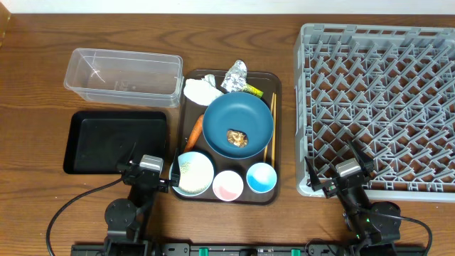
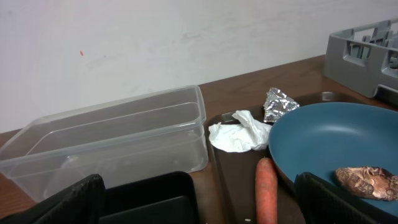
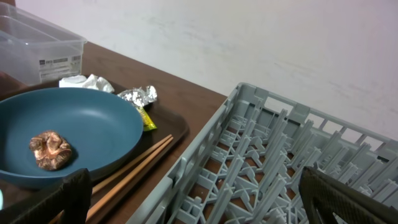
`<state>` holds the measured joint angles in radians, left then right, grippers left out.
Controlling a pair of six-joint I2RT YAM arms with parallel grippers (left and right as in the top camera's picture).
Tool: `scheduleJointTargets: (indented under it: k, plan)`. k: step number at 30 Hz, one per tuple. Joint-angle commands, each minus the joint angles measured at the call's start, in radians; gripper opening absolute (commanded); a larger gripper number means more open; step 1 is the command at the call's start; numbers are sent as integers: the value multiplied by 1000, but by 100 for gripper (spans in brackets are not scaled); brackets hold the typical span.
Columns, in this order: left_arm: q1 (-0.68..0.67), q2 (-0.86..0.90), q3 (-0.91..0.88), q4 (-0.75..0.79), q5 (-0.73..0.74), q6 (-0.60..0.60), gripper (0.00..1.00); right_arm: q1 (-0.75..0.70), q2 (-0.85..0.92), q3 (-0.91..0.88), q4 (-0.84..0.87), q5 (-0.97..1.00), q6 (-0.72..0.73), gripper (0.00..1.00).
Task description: Sort waste into correct bins and load items into the dishwasher rack
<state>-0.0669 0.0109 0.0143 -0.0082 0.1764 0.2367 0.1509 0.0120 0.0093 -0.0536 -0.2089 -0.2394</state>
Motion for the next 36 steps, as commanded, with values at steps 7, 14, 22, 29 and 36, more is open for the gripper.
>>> scheduleJointTargets:
  k: [7, 14, 22, 29, 36]
  plan:
    - [4, -7, -10, -43, 14, 6, 98, -10, -6, -4, 1, -2, -9, 99]
    - [4, -7, -10, -43, 14, 6, 98, -10, -6, -4, 1, -2, -9, 99]
    - [4, -7, -10, -43, 14, 6, 98, -10, -6, -4, 1, -2, -9, 99]
    - [4, -7, -10, -43, 14, 6, 98, -10, -6, -4, 1, -2, -9, 99]
    - [4, -7, -10, -28, 20, 5, 98, -9, -6, -4, 2, -32, -8, 99]
